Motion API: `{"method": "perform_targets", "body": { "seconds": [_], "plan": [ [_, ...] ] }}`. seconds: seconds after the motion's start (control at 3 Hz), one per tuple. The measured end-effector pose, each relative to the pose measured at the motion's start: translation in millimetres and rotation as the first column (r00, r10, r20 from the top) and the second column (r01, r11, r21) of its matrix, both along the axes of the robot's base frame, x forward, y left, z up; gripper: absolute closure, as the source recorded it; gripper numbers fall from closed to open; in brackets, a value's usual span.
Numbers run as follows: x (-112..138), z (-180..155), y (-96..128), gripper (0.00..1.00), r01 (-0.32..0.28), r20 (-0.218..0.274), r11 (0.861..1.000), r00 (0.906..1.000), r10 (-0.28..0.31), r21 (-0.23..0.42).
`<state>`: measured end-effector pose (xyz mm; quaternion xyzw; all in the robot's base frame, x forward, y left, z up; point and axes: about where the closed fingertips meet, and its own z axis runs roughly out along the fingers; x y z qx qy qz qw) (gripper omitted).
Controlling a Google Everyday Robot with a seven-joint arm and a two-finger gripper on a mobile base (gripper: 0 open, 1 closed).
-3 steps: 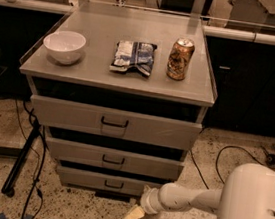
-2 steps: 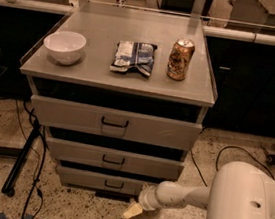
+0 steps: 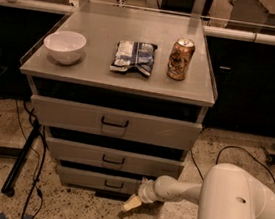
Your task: Open bottom drawer
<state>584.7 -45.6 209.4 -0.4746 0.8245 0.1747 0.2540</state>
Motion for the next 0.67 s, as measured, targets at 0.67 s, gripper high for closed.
{"method": "perform_targets", "body": {
  "seconds": [0.67],
  "plan": [
    [10.2,-1.2,5.8,0.00,0.006,0.049,0.999,0.9988,-0.004,-0.047]
  ]
}}
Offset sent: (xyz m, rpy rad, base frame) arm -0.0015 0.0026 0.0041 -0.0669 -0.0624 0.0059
